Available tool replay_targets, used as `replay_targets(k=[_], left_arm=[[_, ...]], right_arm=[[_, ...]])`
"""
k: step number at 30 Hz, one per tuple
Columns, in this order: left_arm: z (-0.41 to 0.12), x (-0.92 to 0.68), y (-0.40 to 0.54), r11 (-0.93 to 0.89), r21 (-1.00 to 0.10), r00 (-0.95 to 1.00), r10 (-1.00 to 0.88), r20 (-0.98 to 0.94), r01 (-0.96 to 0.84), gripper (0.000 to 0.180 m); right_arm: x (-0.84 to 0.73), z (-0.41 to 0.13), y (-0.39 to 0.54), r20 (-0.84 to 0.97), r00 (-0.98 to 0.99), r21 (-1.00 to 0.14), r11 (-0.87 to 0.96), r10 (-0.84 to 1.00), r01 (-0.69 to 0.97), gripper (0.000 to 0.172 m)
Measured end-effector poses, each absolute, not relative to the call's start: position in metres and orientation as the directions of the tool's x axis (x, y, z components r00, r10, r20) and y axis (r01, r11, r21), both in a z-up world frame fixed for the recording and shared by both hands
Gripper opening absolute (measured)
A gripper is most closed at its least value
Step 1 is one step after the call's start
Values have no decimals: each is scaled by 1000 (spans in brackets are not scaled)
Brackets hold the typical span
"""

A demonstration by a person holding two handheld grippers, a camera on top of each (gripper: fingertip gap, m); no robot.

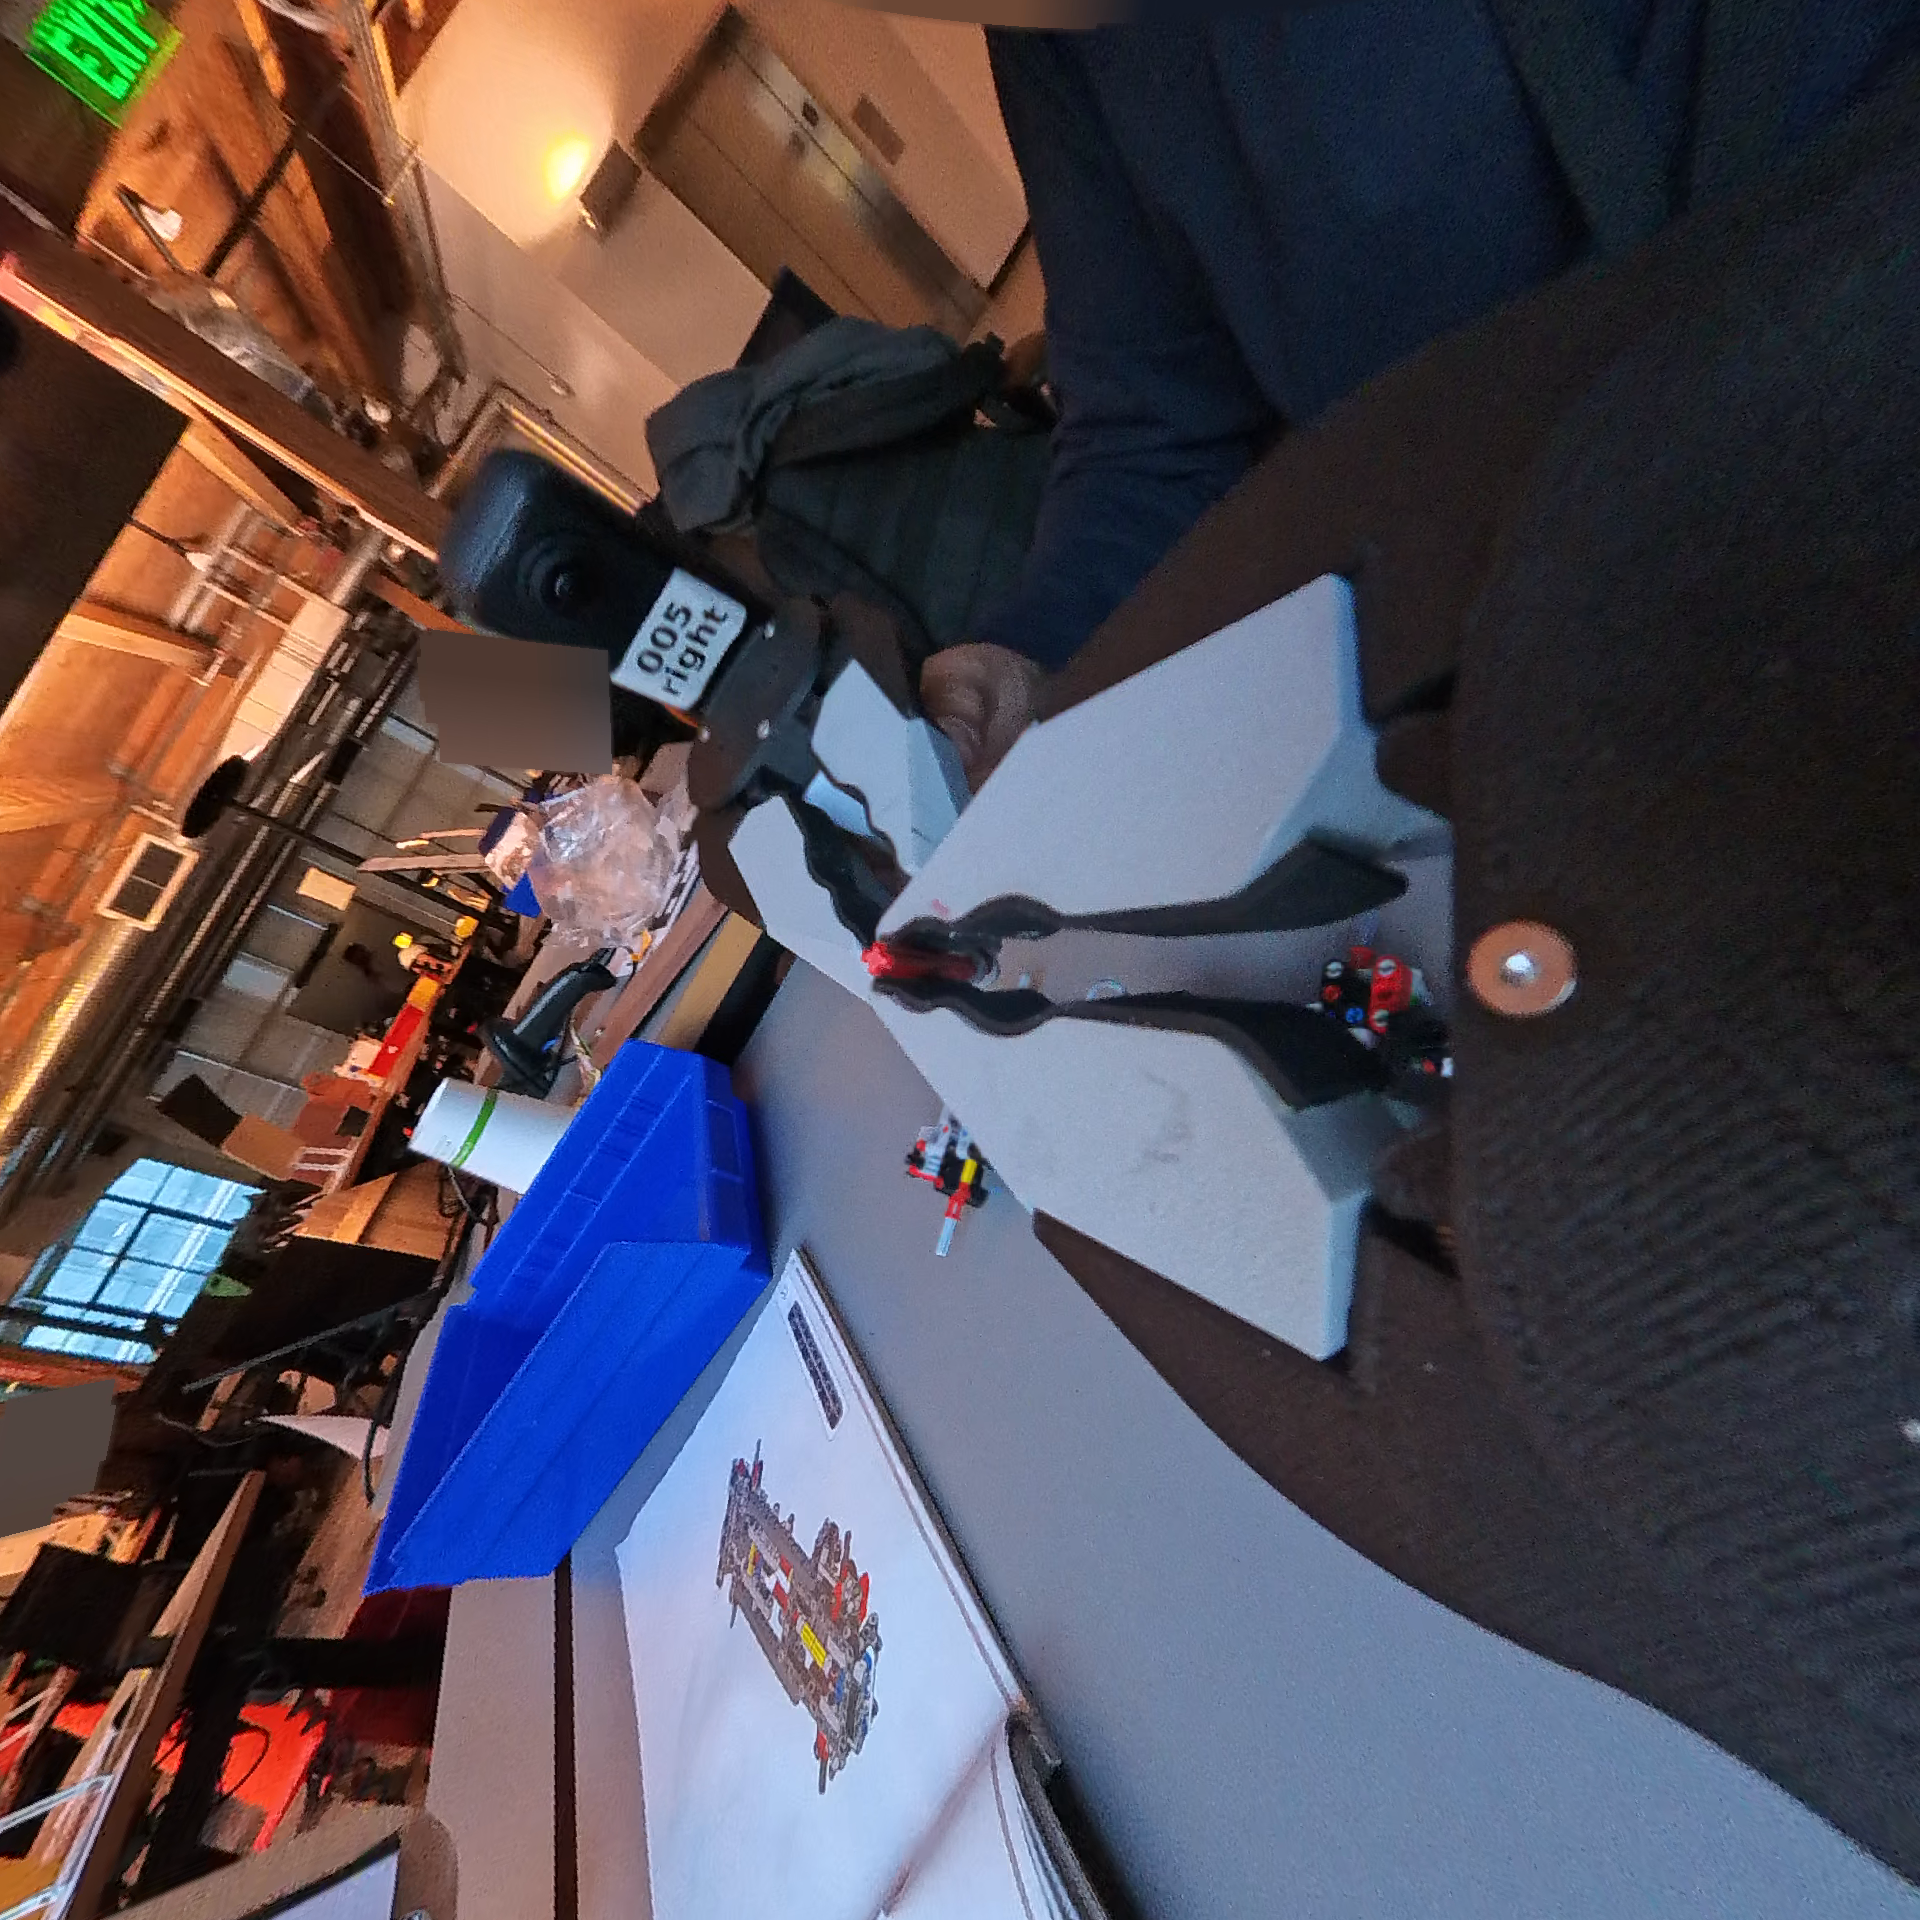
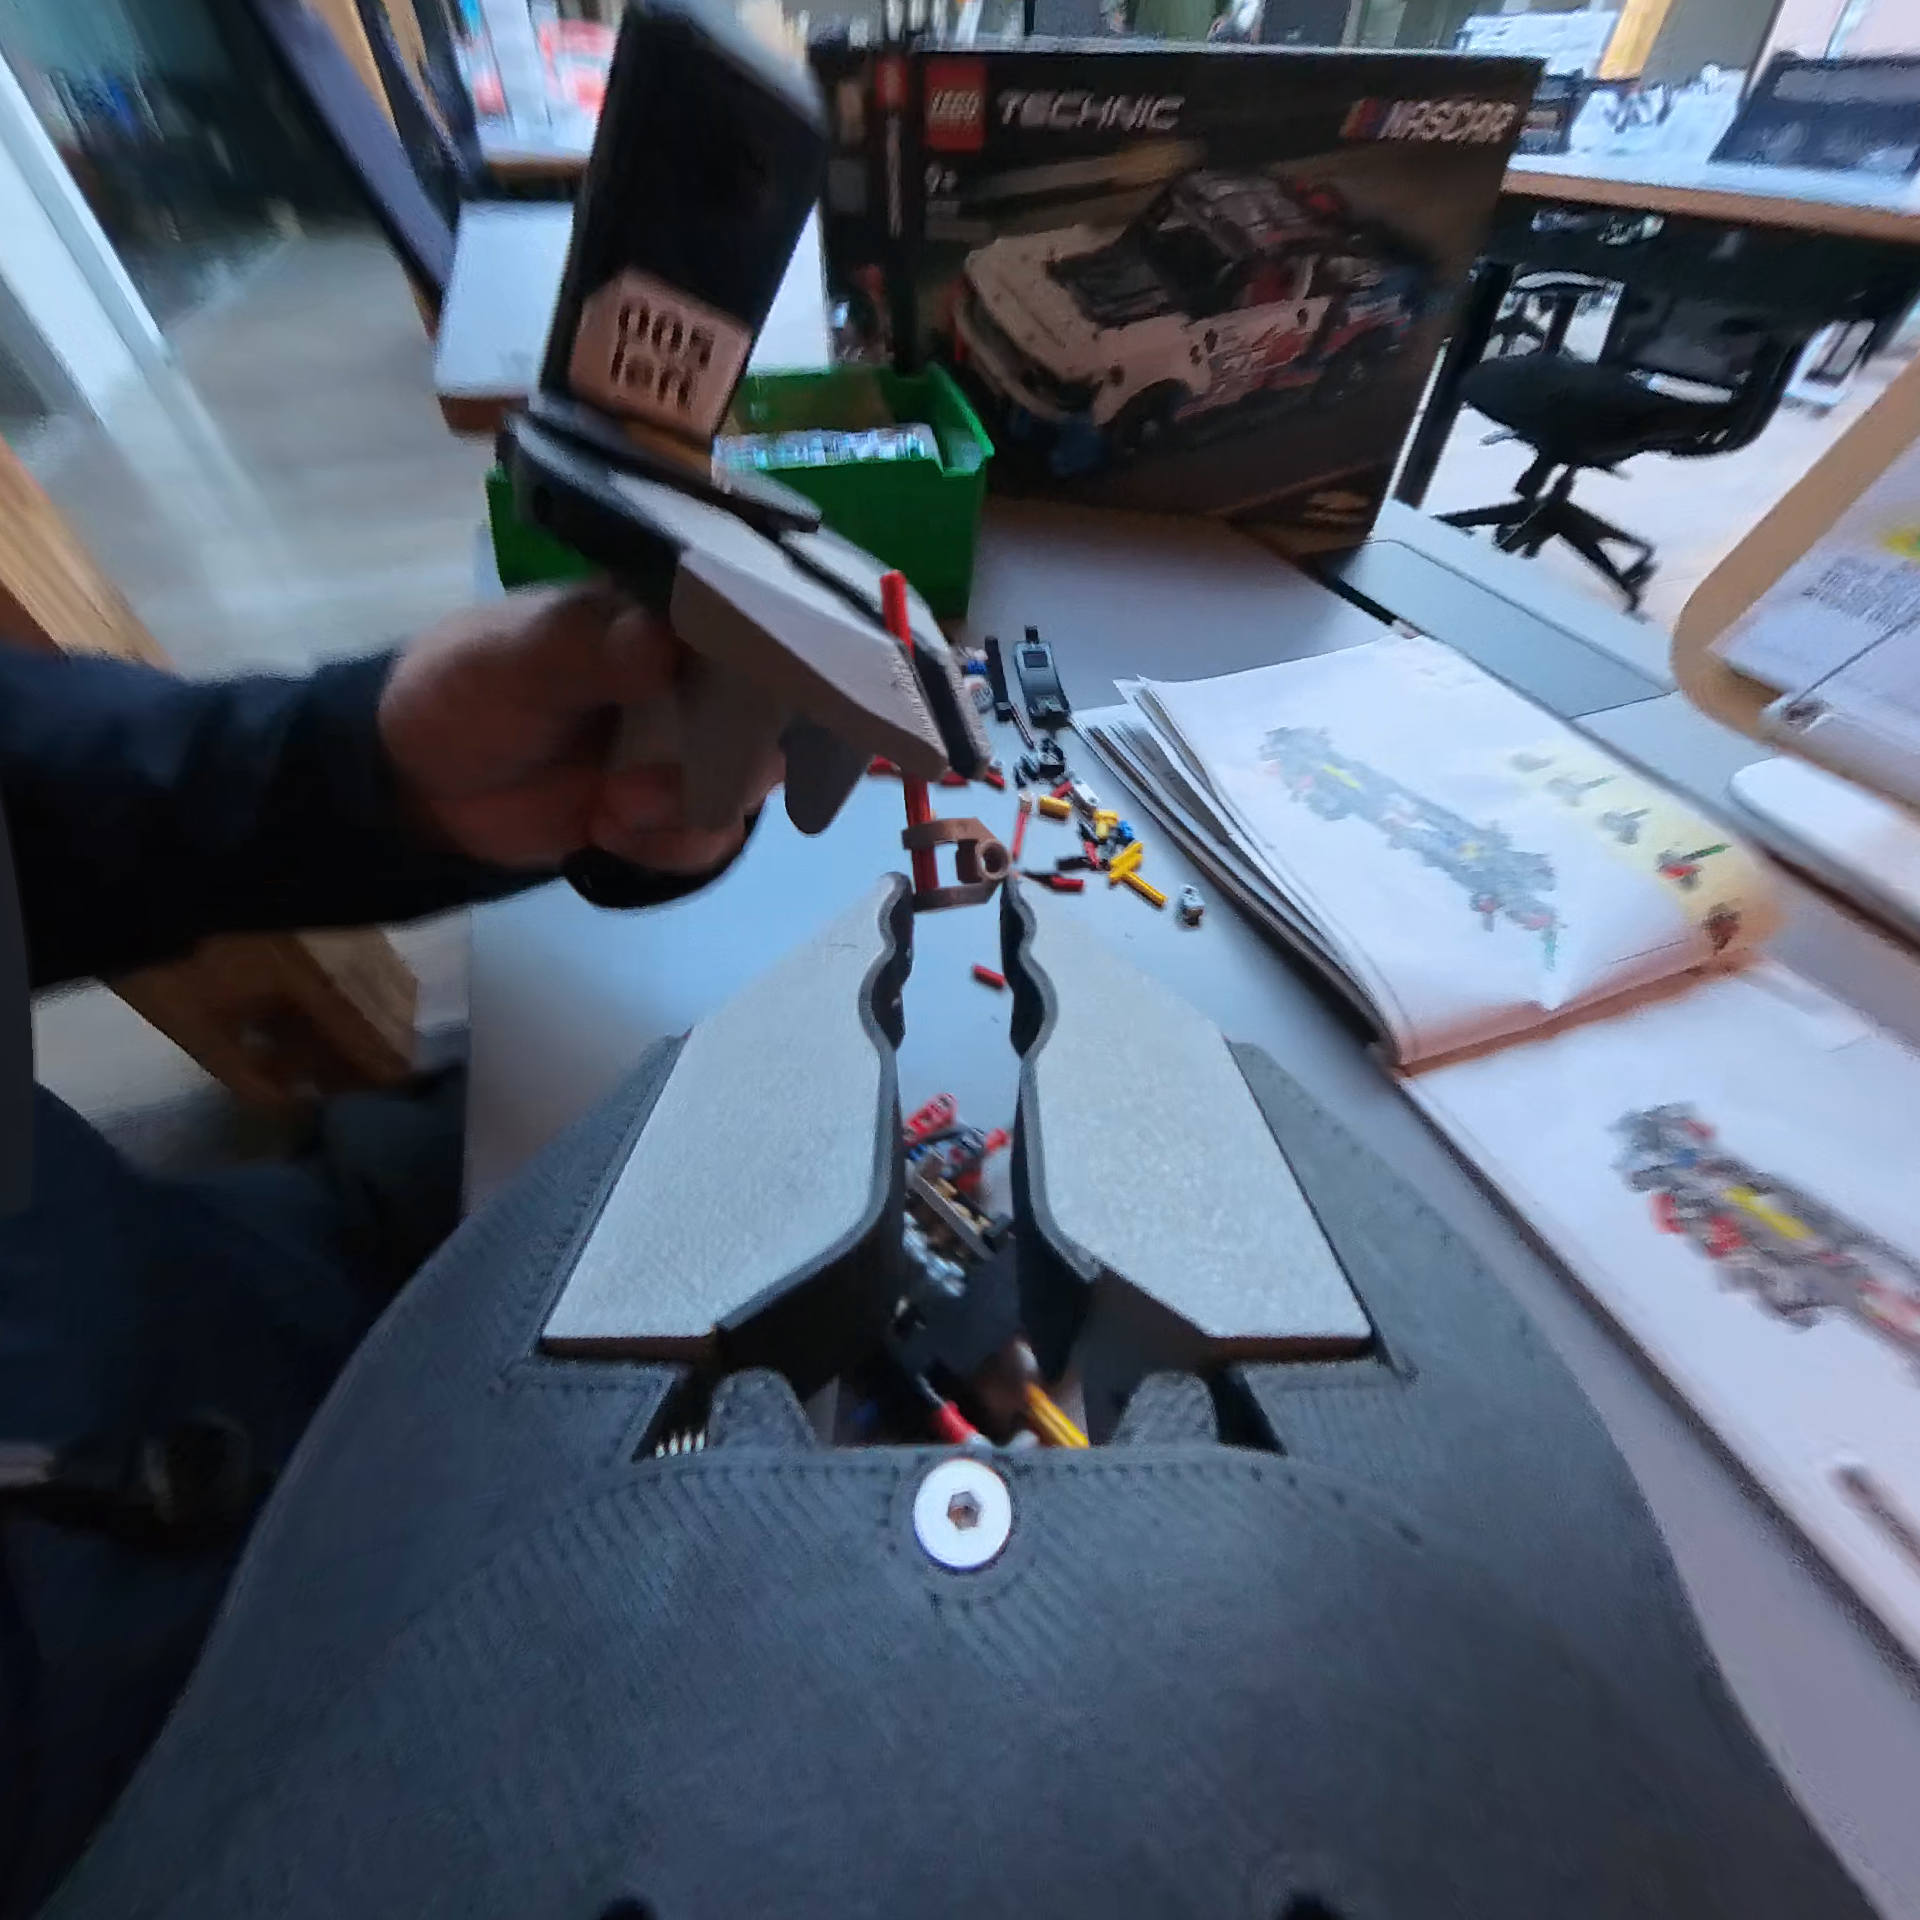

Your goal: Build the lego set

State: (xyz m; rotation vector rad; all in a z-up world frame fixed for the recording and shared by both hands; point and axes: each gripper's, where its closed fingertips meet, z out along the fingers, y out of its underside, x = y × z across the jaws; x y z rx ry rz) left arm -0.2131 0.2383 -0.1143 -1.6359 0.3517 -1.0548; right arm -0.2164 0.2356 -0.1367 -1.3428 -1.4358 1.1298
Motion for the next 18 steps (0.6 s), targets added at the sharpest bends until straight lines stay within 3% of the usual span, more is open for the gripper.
replay_targets(k=[6, 18], left_arm=[[-111, -217, 240, -268, -912, 577, -709, 405, 311, 2], [-92, -225, 240, -111, -939, 655, -690, 308, 325, 2]], right_arm=[[-213, -121, 253, -366, -79, -929, -359, 927, 92, 0], [-223, -114, 245, -431, -46, -901, -426, 901, 79, 10]])
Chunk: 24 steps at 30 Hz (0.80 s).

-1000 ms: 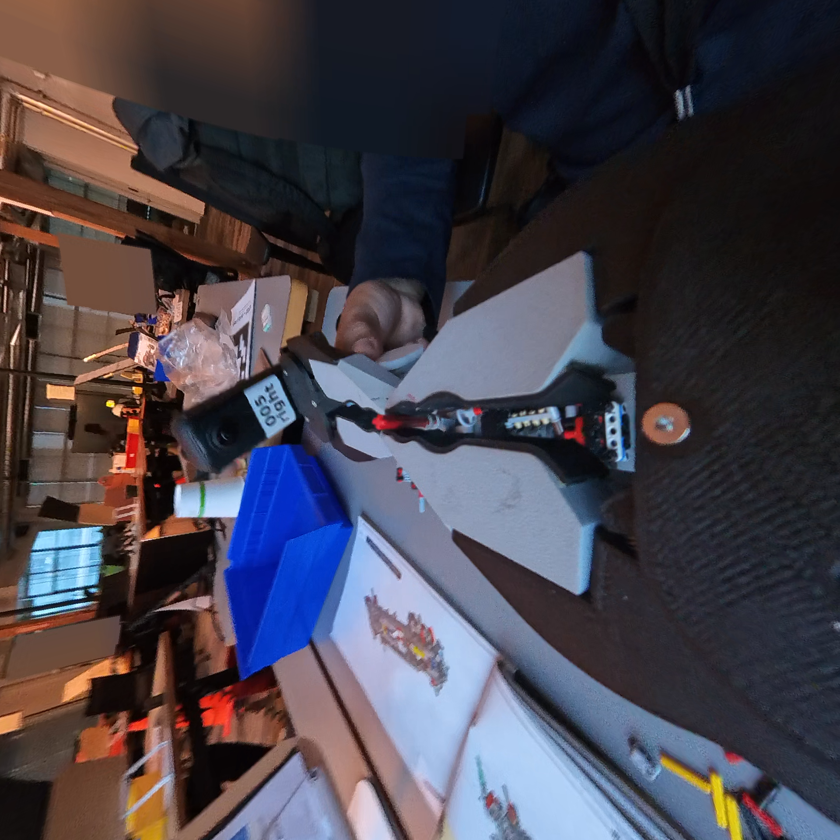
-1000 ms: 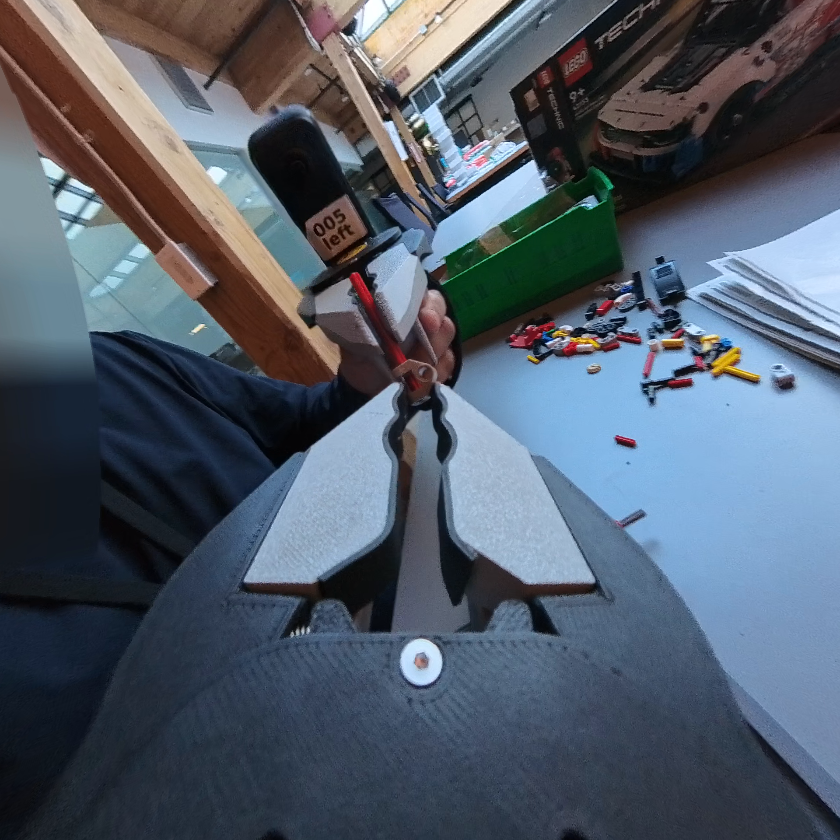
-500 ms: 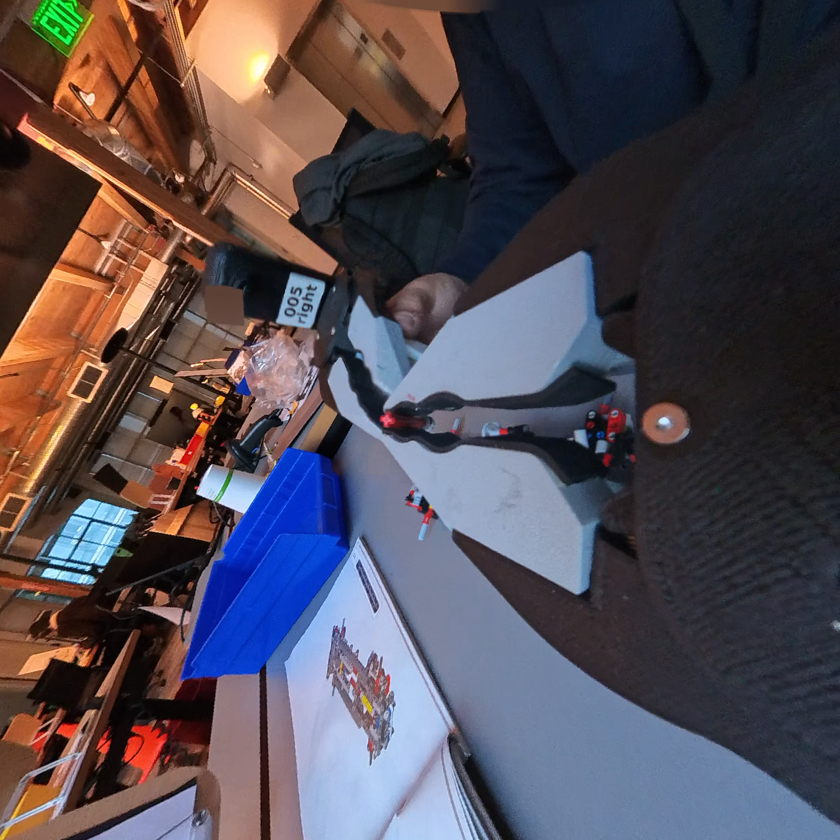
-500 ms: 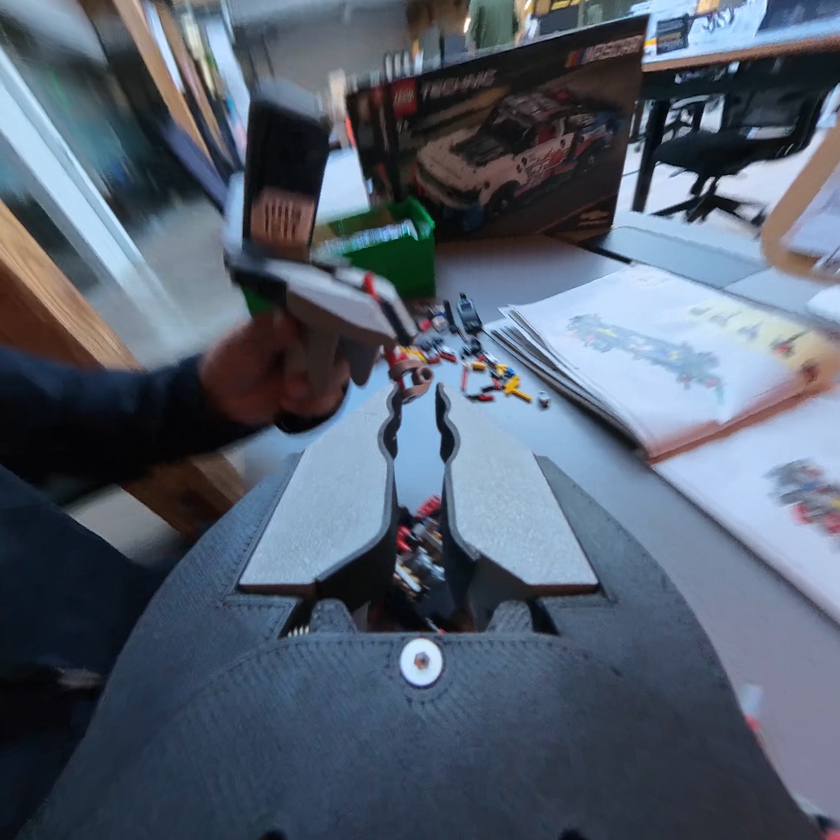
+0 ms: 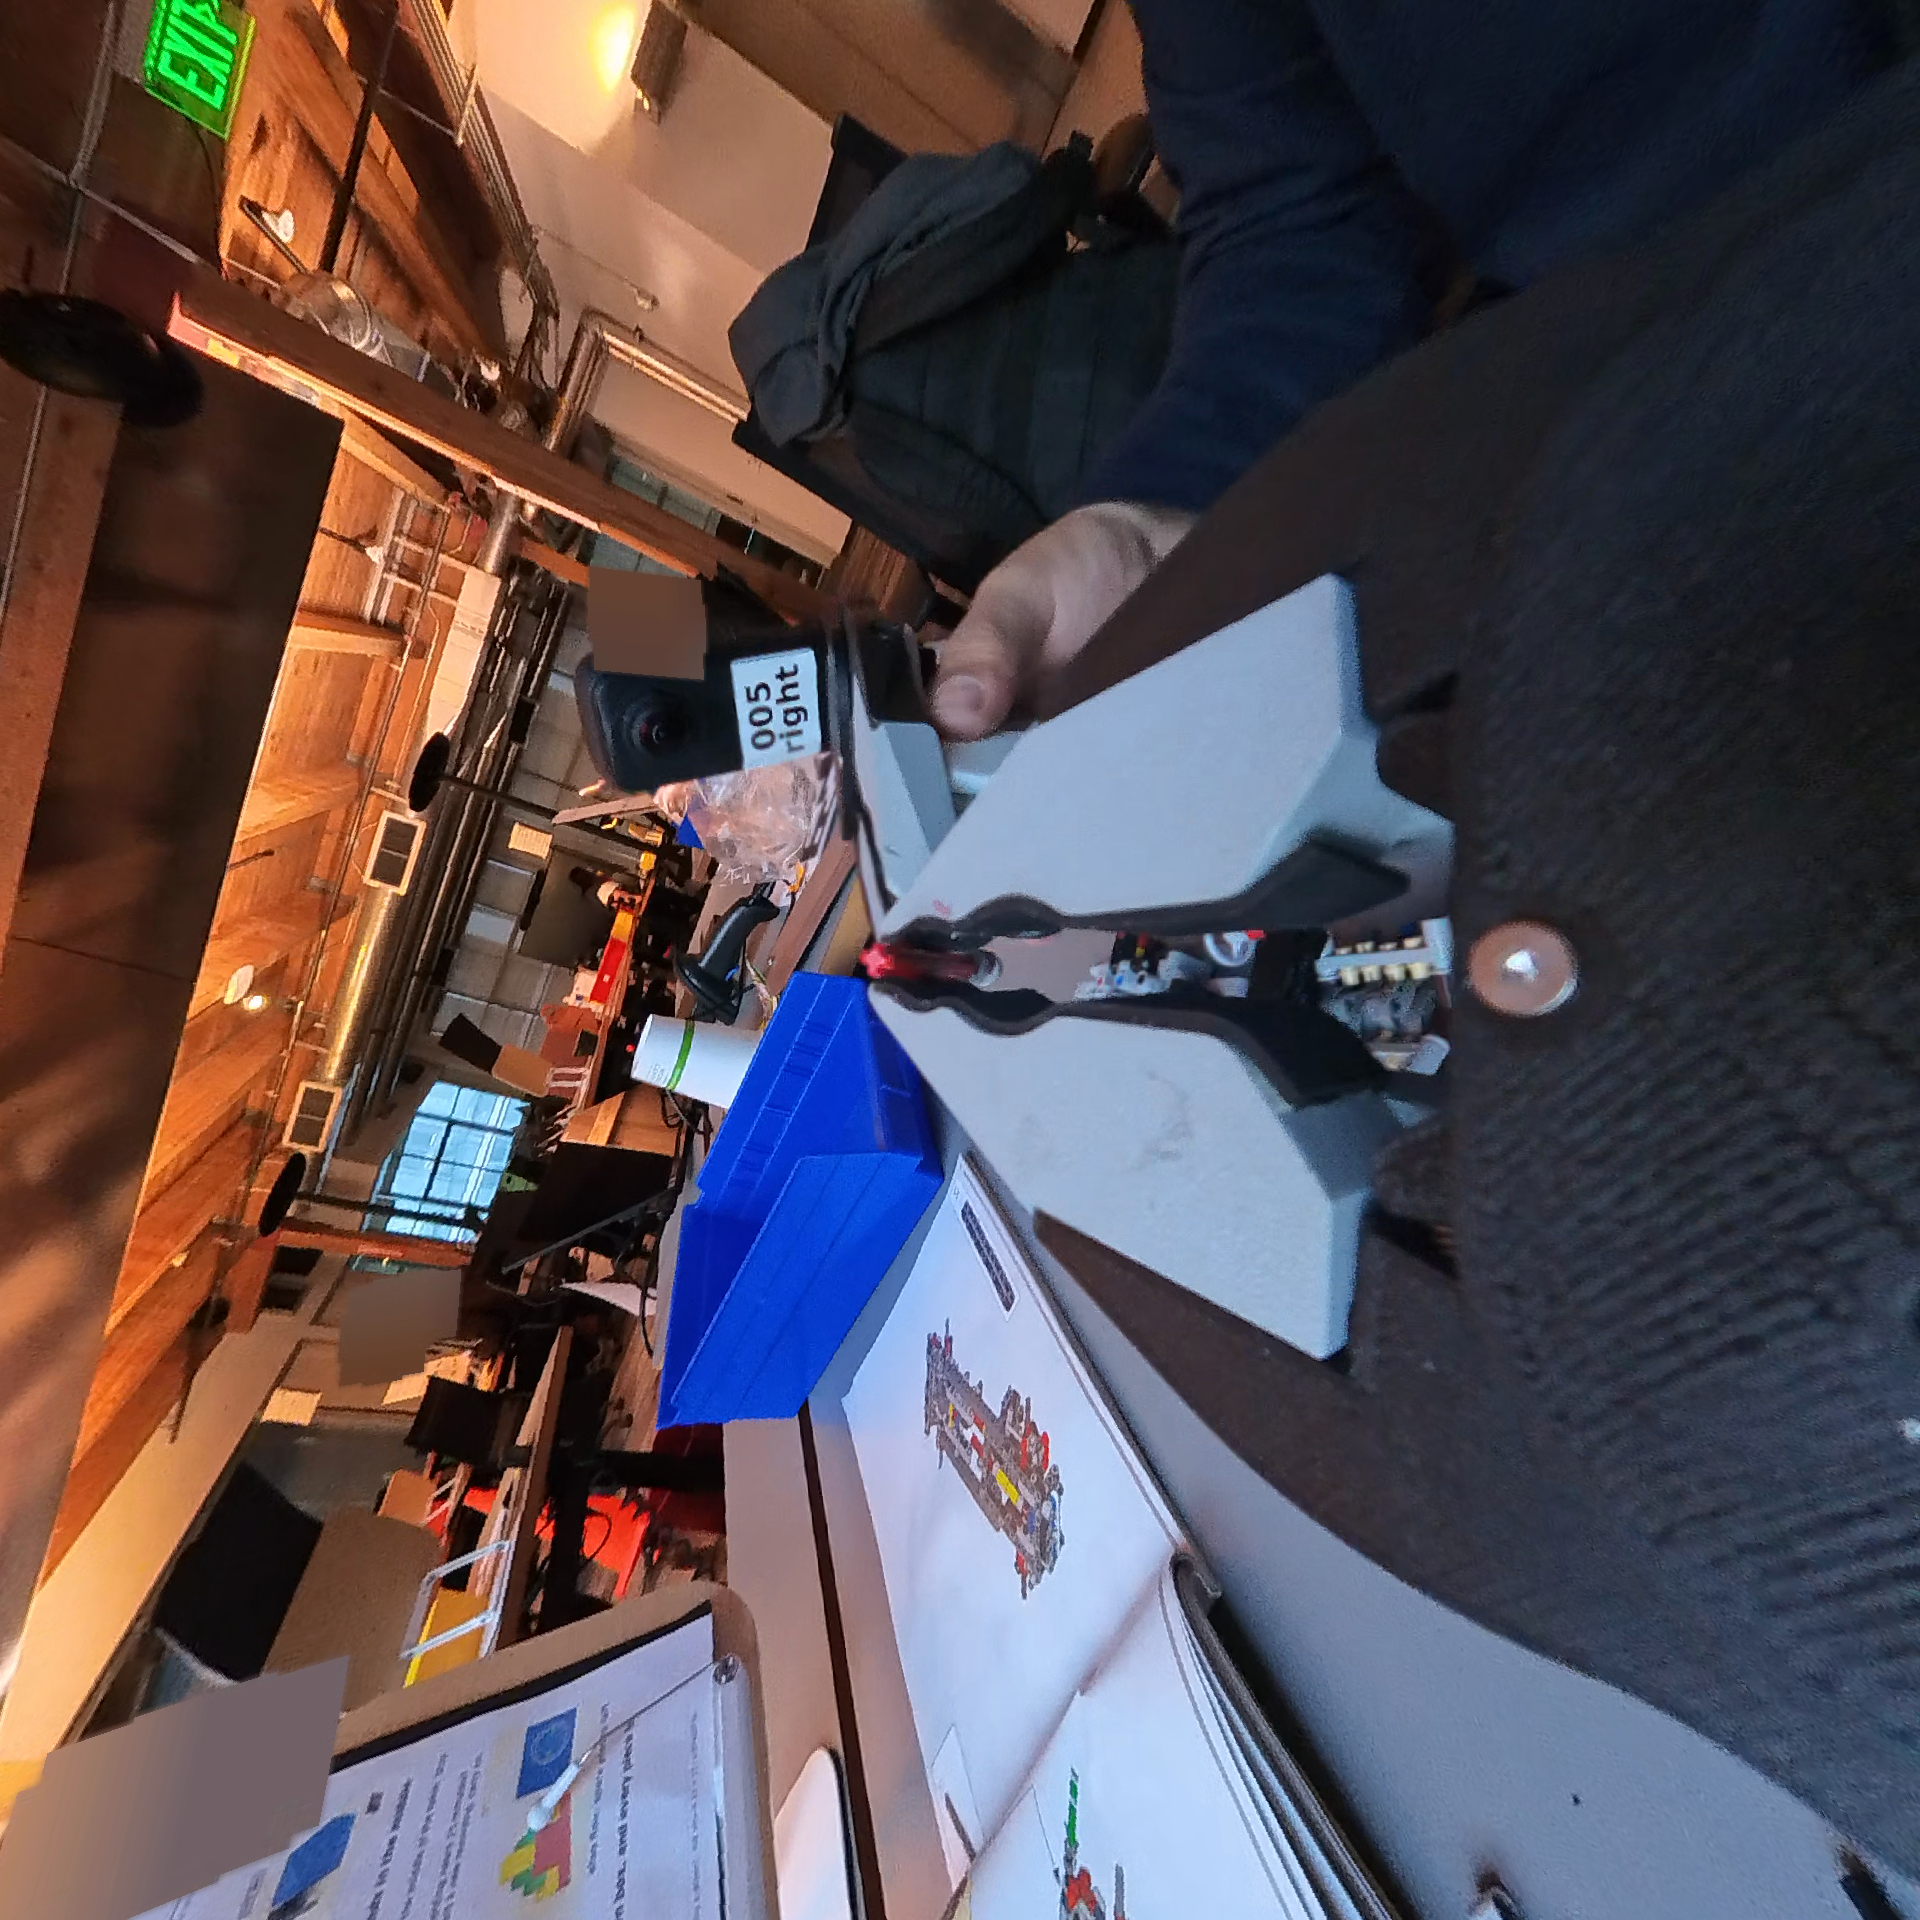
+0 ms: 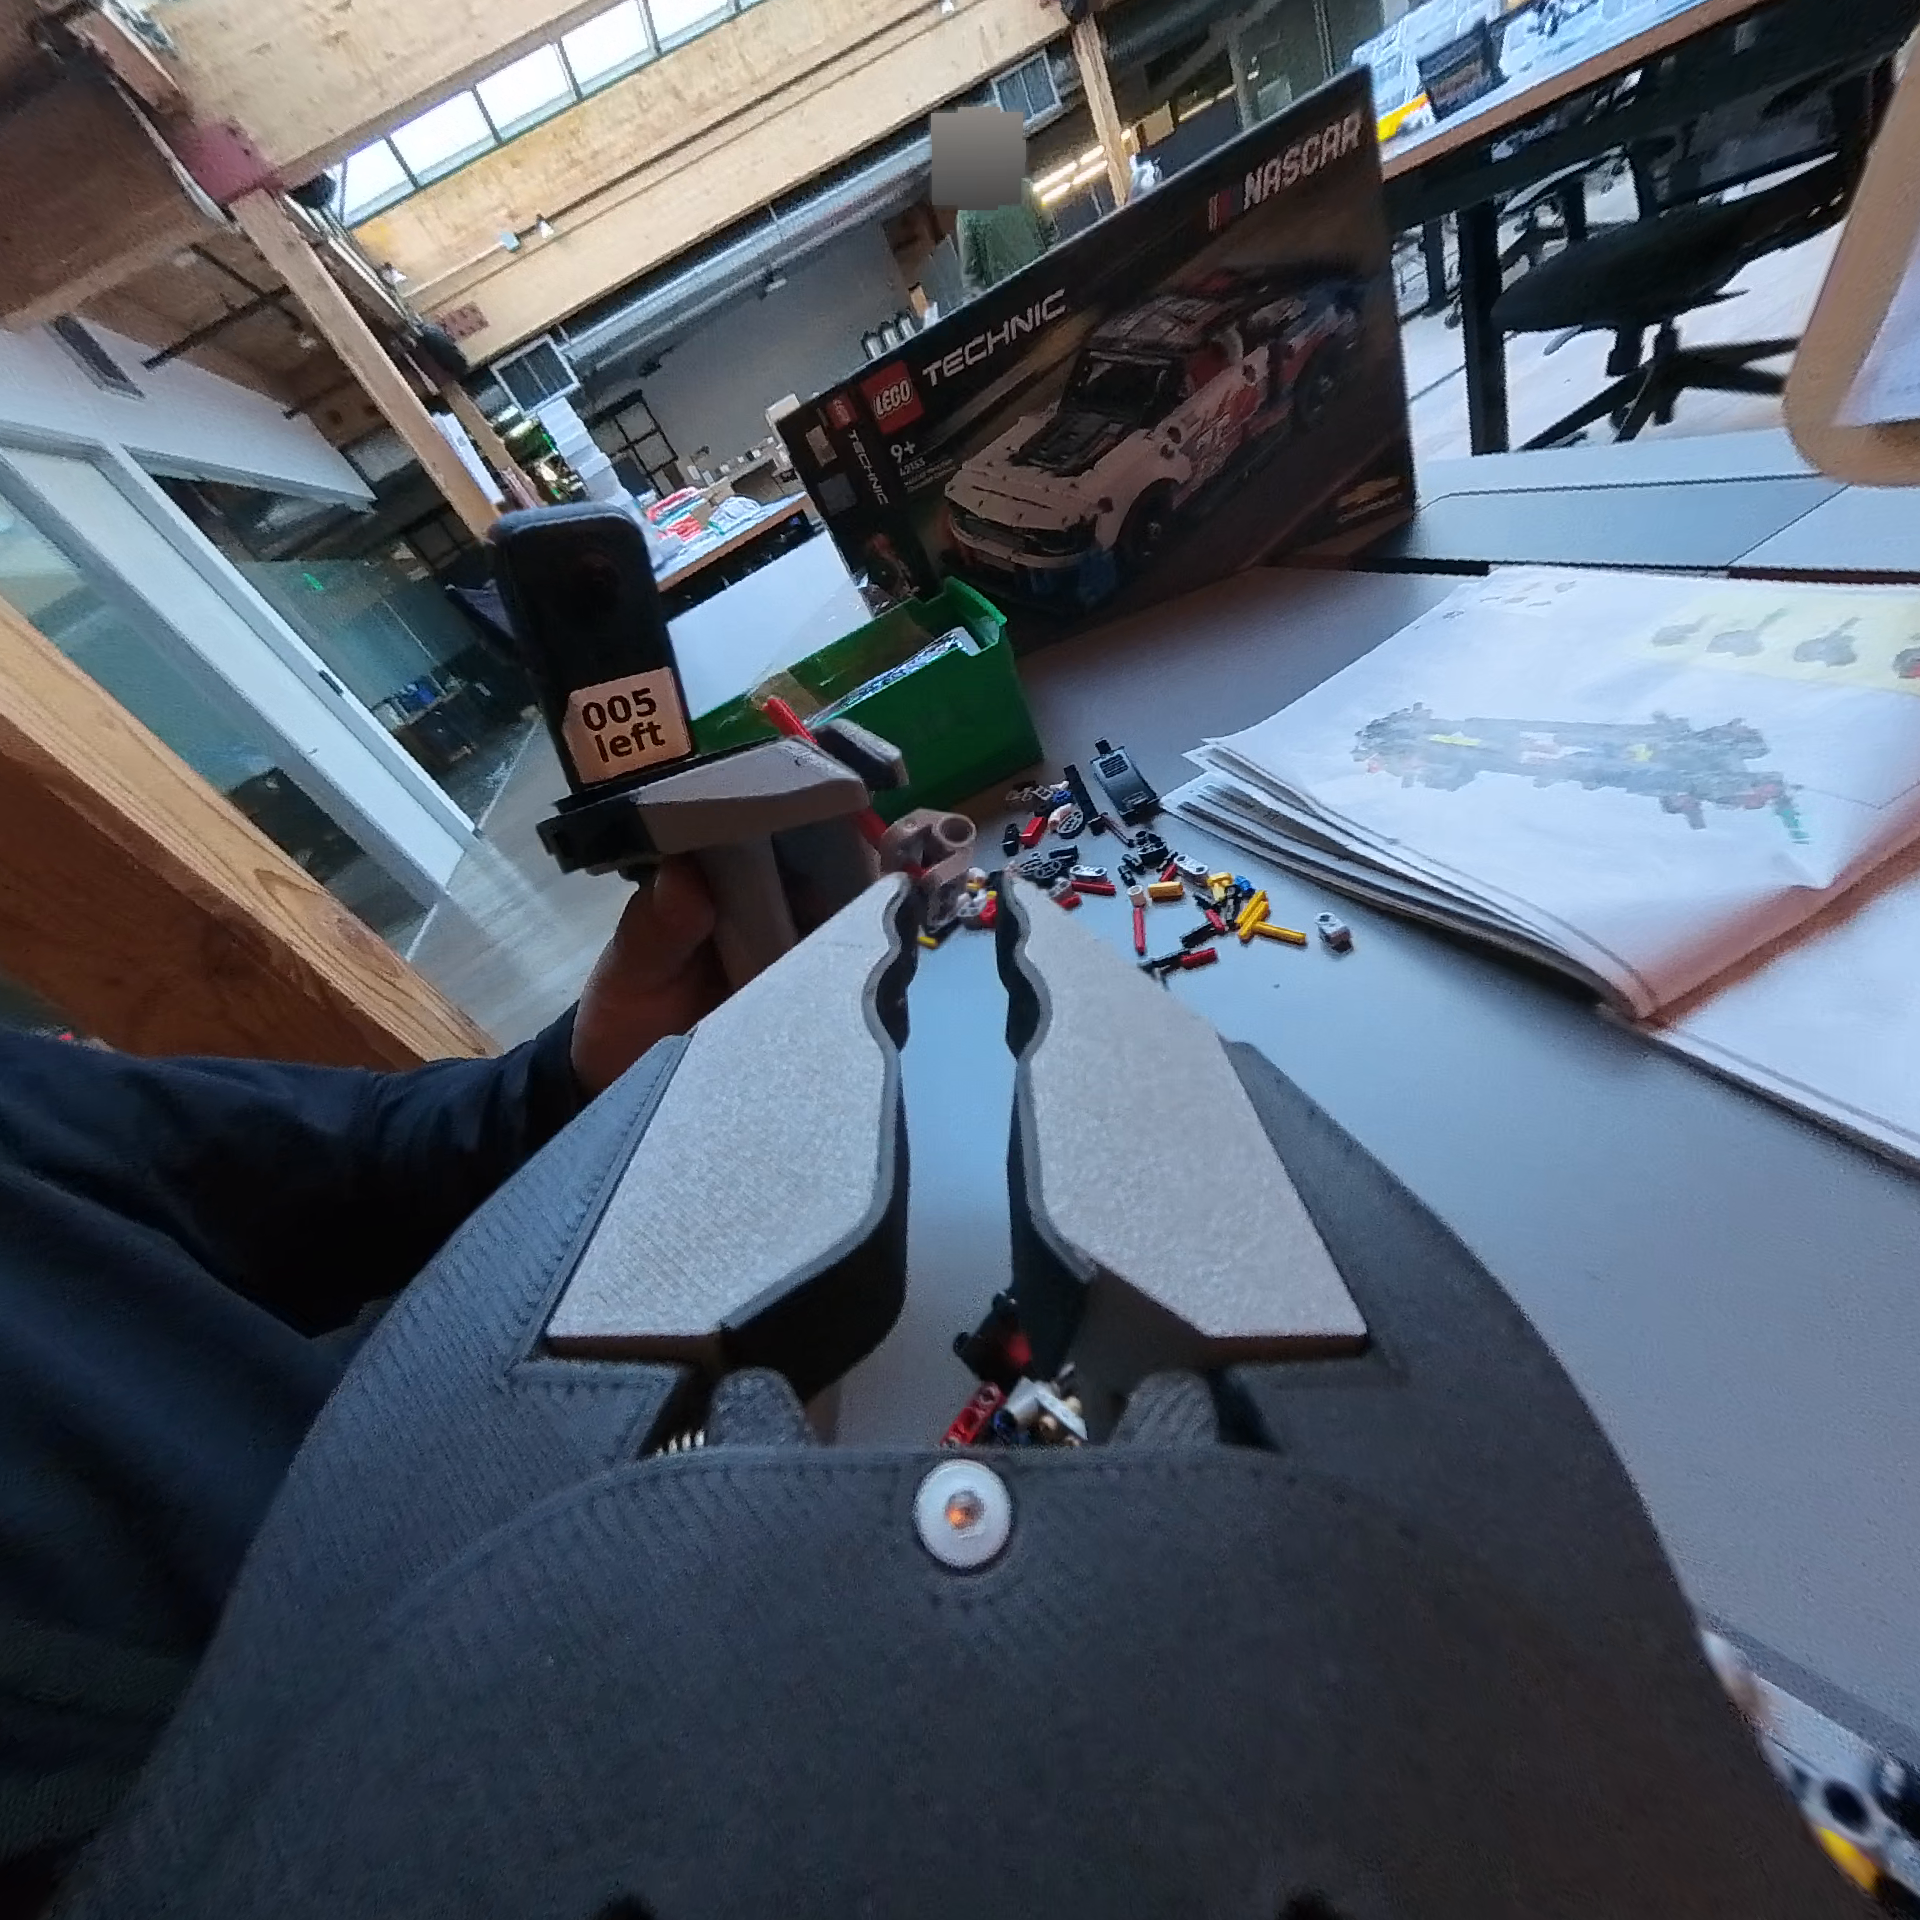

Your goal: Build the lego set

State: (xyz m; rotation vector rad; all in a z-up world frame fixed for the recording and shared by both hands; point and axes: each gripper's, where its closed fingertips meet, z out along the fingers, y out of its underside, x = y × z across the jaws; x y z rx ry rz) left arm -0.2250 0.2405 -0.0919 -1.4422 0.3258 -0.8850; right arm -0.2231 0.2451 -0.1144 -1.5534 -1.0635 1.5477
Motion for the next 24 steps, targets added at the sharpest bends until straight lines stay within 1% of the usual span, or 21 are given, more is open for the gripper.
replay_targets(k=[4, 9, 11, 14, 16, 18, 21, 22, 24], left_arm=[[-88, -229, 240, -62, -944, 690, -667, 281, 325, 2], [-91, -229, 237, -73, -940, 666, -688, 290, 333, 3], [-93, -232, 240, -60, -948, 696, -666, 271, 312, 3], [-100, -234, 245, -86, -951, 704, -653, 279, 297, 4], [-108, -235, 250, -114, -950, 716, -633, 294, 290, 5], [-116, -240, 254, -129, -956, 750, -595, 287, 263, 3], [-117, -245, 256, -110, -974, 798, -558, 226, 199, 2], [-117, -246, 257, -96, -982, 822, -536, 190, 164, 2], [-113, -251, 258, -61, -992, 859, -496, 124, 107, 2]], right_arm=[[-232, -112, 240, -465, -86, -885, -462, 881, 57, 7], [-235, -98, 251, -514, -111, -852, -521, 851, -50, 5], [-239, -105, 252, -535, -106, -841, -540, 838, -27, 5], [-242, -115, 256, -507, -56, -861, -508, 860, -6, 4], [-244, -123, 261, -430, 28, -902, -431, 902, 33, 3], [-247, -132, 266, -285, 126, -948, -299, 950, 106, 3], [-251, -130, 269, -84, 202, -981, -117, 976, 158, 2], [-253, -129, 271, -48, 219, -982, -87, 975, 168, 2], [-259, -126, 272, -45, 222, -984, -81, 974, 156, 1]])
